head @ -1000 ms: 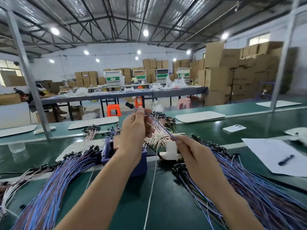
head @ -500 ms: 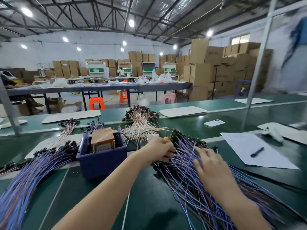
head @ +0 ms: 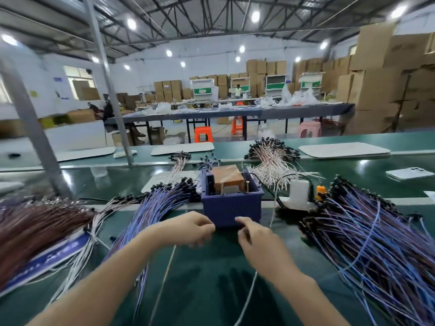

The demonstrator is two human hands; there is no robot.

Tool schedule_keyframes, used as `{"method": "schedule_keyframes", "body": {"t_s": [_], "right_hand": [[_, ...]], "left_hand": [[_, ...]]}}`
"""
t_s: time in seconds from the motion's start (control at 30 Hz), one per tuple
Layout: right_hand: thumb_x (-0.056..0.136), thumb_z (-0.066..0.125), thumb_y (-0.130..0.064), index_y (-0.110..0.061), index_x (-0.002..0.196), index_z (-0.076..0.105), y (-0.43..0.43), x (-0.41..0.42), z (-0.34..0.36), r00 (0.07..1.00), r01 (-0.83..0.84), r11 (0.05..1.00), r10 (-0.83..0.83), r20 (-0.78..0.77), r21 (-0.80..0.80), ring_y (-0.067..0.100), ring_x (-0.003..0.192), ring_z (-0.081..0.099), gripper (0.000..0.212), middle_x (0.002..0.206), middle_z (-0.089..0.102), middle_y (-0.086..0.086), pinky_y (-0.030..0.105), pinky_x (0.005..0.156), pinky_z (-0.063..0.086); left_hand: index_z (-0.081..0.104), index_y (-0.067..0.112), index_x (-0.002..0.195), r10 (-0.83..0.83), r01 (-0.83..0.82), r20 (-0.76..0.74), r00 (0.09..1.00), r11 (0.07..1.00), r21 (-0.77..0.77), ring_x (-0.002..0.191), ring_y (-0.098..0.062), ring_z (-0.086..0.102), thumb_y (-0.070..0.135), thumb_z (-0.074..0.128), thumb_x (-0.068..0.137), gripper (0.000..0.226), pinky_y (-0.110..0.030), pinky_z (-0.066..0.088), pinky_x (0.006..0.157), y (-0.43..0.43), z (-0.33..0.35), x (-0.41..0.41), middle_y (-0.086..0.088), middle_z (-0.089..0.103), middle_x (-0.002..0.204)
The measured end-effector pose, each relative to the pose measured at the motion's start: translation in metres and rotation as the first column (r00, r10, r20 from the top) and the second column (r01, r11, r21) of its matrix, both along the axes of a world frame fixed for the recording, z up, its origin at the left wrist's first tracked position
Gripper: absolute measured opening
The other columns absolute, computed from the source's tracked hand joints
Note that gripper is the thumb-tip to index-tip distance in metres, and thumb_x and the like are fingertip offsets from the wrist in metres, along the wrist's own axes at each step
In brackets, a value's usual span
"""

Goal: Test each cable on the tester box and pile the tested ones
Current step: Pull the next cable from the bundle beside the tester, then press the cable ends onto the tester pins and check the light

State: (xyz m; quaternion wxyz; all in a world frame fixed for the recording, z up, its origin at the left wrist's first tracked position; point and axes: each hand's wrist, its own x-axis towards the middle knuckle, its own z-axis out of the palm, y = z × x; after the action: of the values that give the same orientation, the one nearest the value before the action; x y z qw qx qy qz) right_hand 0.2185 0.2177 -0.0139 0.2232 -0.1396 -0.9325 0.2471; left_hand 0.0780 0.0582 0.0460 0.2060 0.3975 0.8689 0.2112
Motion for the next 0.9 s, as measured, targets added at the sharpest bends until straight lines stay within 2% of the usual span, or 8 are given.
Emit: {"method": "schedule_keyframes", "body": {"t_s": [0.13, 0.17, 0.27, 0.43, 0.53, 0.6, 0.67, 0.9], "right_hand": [[0.104, 0.042, -0.033, -0.041, 0.124, 0.057, -0.007, -0.034, -0.019, 0.998, -0.014, 0.995, 0.02, 0.066, -0.099, 0.004, 0.062, 0.057, 0.026, 0.071, 0.061, -0.017, 0.026, 0.054, 0.04], [0.104, 0.041, -0.033, -0.041, 0.122, 0.058, -0.008, -0.039, -0.025, 0.996, -0.003, 0.993, 0.013, 0.085, -0.117, 0.004, 0.055, 0.054, 0.025, 0.066, 0.059, -0.016, 0.025, 0.05, 0.036], [0.104, 0.043, -0.03, -0.037, 0.117, 0.063, -0.008, -0.047, -0.041, 0.994, 0.053, 0.989, -0.039, 0.098, -0.14, 0.005, 0.067, 0.059, 0.025, 0.081, 0.067, -0.014, 0.03, 0.059, 0.044], [0.101, 0.046, -0.027, -0.044, 0.099, 0.062, -0.004, -0.051, -0.052, 0.997, 0.072, 0.962, -0.062, 0.044, -0.263, 0.01, 0.055, 0.06, 0.023, 0.063, 0.066, -0.007, 0.029, 0.052, 0.046], [0.102, 0.045, -0.025, -0.047, 0.088, 0.056, -0.002, -0.05, -0.055, 0.998, 0.059, 0.931, -0.064, -0.004, -0.361, 0.01, 0.048, 0.054, 0.029, 0.069, 0.068, -0.008, 0.029, 0.05, 0.044], [0.102, 0.045, -0.023, -0.046, 0.089, 0.057, -0.002, -0.049, -0.055, 0.998, 0.041, 0.918, -0.054, -0.022, -0.395, 0.008, 0.045, 0.049, 0.029, 0.071, 0.068, -0.009, 0.026, 0.047, 0.04], [0.101, 0.045, -0.022, -0.045, 0.089, 0.058, -0.002, -0.049, -0.055, 0.998, 0.04, 0.914, -0.06, -0.035, -0.403, 0.007, 0.045, 0.05, 0.028, 0.068, 0.067, -0.009, 0.024, 0.047, 0.04], [0.099, 0.047, -0.025, -0.043, 0.089, 0.059, 0.0, -0.052, -0.057, 0.998, 0.047, 0.92, -0.063, -0.03, -0.389, 0.012, 0.049, 0.056, 0.024, 0.063, 0.066, -0.003, 0.03, 0.051, 0.046]], "left_hand": [[0.07, 0.016, 0.105, 0.235, -0.231, -0.175, 0.956, 0.972, 0.044, 0.079, -0.015, 0.065, 0.03, 0.048, 0.103, 0.026, -0.032, 0.055, 0.075, -0.058, -0.013, -0.042, 0.001, 0.073, 0.096], [0.069, 0.017, 0.103, 0.292, -0.284, -0.202, 0.935, 0.956, 0.068, 0.077, -0.015, 0.063, 0.03, 0.048, 0.104, 0.024, -0.03, 0.053, 0.071, -0.069, -0.015, -0.052, 0.002, 0.072, 0.093], [0.066, 0.017, 0.09, 0.433, -0.398, -0.211, 0.877, 0.898, 0.19, 0.065, -0.012, 0.056, 0.026, 0.049, 0.105, 0.025, -0.02, 0.043, 0.054, -0.092, -0.015, -0.079, 0.0, 0.067, 0.08], [0.067, 0.013, 0.108, 0.532, -0.463, -0.246, 0.811, 0.839, 0.286, 0.074, -0.018, 0.062, 0.024, 0.049, 0.105, 0.022, -0.027, 0.049, 0.063, -0.09, -0.016, -0.111, -0.001, 0.07, 0.089], [0.062, 0.014, 0.092, 0.559, -0.496, -0.283, 0.779, 0.827, 0.266, 0.081, -0.031, 0.066, 0.022, 0.046, 0.105, 0.022, -0.038, 0.052, 0.073, -0.071, -0.021, -0.126, -0.012, 0.07, 0.089], [0.059, 0.009, 0.079, 0.601, -0.547, -0.315, 0.734, 0.799, 0.25, 0.075, -0.032, 0.063, 0.02, 0.045, 0.104, 0.031, -0.036, 0.047, 0.065, -0.061, -0.026, -0.135, -0.014, 0.066, 0.08], [0.063, 0.007, 0.082, 0.627, -0.588, -0.355, 0.694, 0.777, 0.223, 0.068, -0.027, 0.058, 0.021, 0.044, 0.104, 0.032, -0.033, 0.041, 0.062, -0.053, -0.032, -0.144, -0.01, 0.062, 0.073], [0.065, 0.001, 0.105, 0.648, -0.649, -0.342, 0.681, 0.75, 0.13, 0.093, -0.034, 0.06, 0.026, 0.047, 0.104, 0.031, -0.038, 0.047, 0.08, -0.032, -0.042, -0.166, -0.019, 0.067, 0.106]]}}
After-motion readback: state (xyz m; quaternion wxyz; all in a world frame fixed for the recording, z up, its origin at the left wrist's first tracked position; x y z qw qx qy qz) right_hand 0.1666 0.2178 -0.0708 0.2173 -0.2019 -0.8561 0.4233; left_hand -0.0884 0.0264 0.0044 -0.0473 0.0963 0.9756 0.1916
